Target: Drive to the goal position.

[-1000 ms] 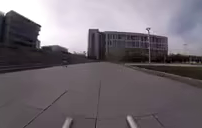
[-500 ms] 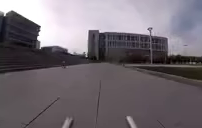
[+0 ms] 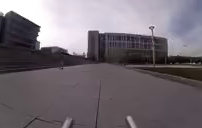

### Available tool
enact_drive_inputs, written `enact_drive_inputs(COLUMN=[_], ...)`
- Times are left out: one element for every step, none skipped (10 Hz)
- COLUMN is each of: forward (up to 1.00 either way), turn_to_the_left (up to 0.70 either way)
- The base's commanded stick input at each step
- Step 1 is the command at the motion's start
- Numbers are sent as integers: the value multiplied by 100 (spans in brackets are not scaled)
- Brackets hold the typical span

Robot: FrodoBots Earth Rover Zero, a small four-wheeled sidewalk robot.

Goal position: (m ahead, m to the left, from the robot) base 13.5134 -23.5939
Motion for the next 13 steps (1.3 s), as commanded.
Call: enact_drive_inputs(forward=[100, 100, 100, 100, 100, 100, 100, 100, 100, 100, 100, 100, 100], turn_to_the_left=[0, 0, 0, 0, 17, 27, 27, 27, 27, 27, 27, 27, 27])
